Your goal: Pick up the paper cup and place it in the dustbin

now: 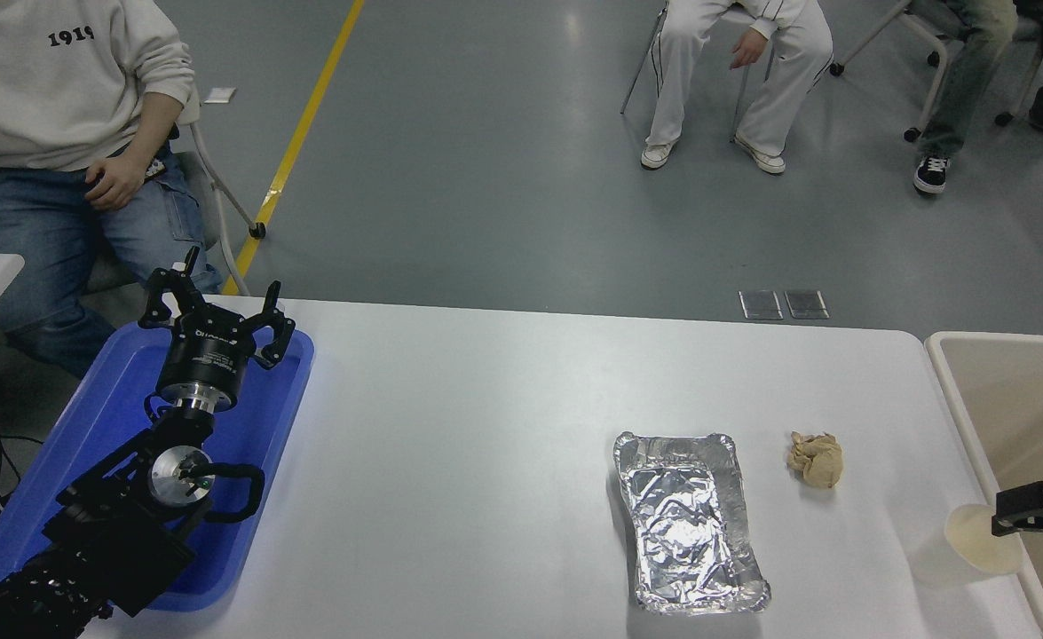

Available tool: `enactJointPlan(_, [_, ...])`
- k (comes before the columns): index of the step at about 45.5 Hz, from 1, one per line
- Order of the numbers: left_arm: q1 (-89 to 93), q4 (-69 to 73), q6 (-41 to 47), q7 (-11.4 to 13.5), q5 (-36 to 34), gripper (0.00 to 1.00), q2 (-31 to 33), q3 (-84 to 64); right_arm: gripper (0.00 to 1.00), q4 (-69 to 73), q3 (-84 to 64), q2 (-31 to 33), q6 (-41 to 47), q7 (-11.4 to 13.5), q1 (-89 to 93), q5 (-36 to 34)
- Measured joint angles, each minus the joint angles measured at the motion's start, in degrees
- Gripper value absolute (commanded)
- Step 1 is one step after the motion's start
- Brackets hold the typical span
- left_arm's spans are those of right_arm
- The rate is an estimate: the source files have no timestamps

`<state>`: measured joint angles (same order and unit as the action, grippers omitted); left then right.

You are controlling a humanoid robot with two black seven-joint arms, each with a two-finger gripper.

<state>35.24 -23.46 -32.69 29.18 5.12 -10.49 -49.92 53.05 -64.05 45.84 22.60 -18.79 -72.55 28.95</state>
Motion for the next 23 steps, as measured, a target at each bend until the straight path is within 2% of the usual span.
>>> enactJointPlan(8, [0.0,0.0,0.0,0.0,0.0,1.00,0.0,0.0,0.98,-0.2,0.6,-0.1,-0.1,0.0,0.7,-0.1])
enactJointPlan(15, [0.0,0.0,0.0,0.0,0.0,1.00,0.0,0.0,0.89,-0.3,1.0,-0.6,-0.1,0.0,1.4,-0.1])
enactJointPlan(20, [0.0,0.0,0.0,0.0,0.0,1.00,0.0,0.0,0.77,-0.2,1.7,-0.8,-0.1,0.0,2.1,-0.2])
enactJointPlan(22, [0.0,0.0,0.0,0.0,0.0,1.00,0.0,0.0,0.65,-0.2,2.1,-0.9,-0.1,0.0,2.4,-0.2])
enactJointPlan(23, [0.0,0.0,0.0,0.0,0.0,1.00,0.0,0.0,0.56,-0.2,2.2,-0.9,-0.1,0.0,2.6,-0.2])
